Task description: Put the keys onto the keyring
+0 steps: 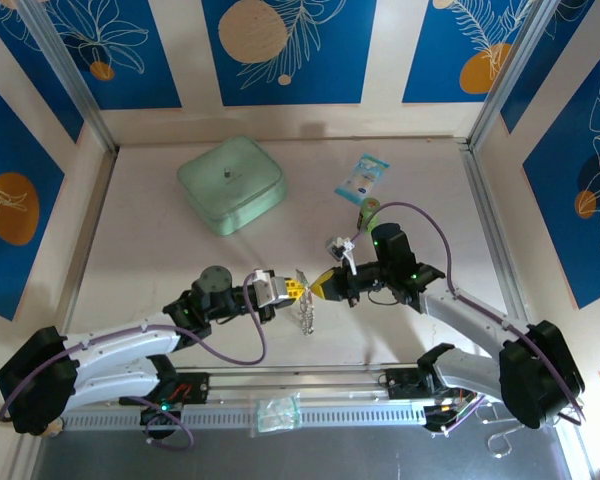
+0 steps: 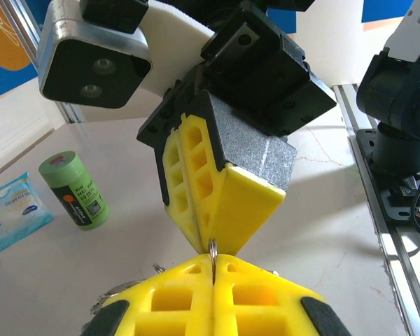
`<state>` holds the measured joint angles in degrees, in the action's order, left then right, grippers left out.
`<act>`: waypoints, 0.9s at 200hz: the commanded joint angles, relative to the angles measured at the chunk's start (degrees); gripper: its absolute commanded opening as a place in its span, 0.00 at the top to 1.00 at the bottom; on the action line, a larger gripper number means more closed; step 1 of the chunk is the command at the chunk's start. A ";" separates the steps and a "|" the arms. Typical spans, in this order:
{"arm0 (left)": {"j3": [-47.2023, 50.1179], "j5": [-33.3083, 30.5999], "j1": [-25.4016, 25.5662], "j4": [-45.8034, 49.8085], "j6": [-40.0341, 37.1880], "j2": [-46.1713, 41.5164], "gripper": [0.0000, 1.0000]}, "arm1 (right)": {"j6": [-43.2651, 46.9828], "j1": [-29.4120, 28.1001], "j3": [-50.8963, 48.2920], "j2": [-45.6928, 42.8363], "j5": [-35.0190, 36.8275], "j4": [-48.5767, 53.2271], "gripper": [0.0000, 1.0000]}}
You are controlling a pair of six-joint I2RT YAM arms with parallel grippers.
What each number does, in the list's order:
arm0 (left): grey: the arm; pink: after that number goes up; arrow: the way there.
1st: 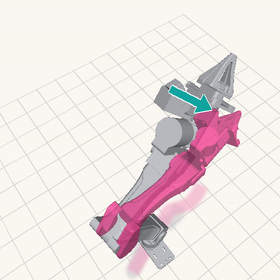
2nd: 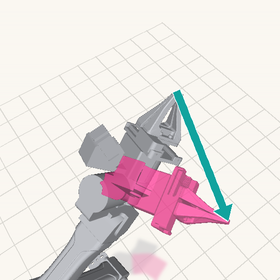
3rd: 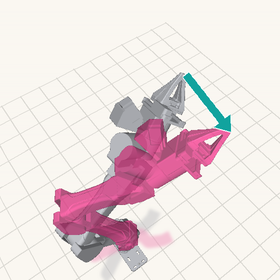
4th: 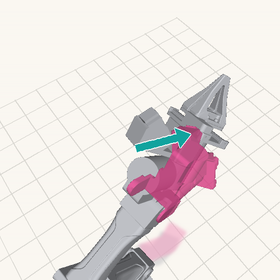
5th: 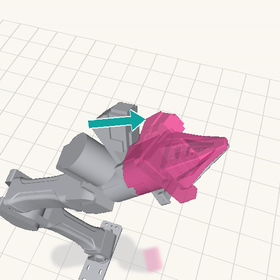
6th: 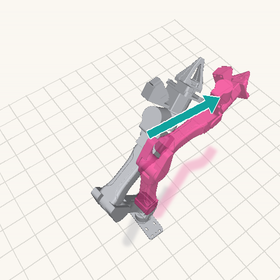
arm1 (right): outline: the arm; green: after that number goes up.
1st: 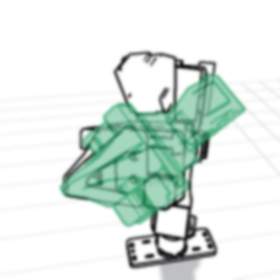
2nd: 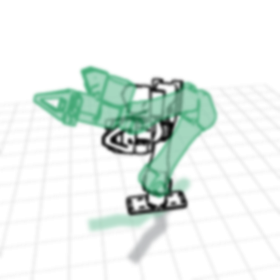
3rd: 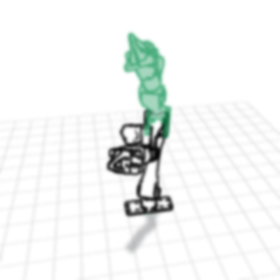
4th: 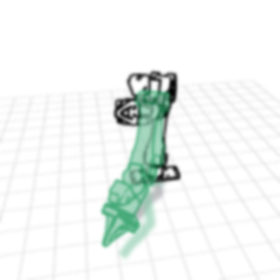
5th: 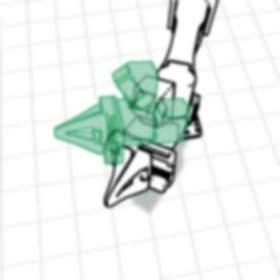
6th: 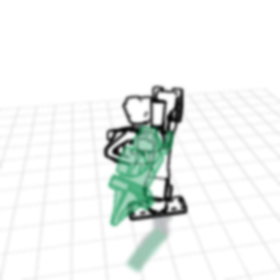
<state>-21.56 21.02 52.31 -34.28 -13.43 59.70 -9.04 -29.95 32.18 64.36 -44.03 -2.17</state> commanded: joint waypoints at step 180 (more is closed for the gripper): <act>1.43 1.09 0.42 -6.14 1.15 -2.14 1.00 | 20.43 -6.17 -1.21 -11.24 28.84 6.43 0.64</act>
<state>-20.93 21.43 52.31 -35.62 -13.39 59.53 5.48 -35.38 31.68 53.60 -25.45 2.39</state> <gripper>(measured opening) 0.043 0.364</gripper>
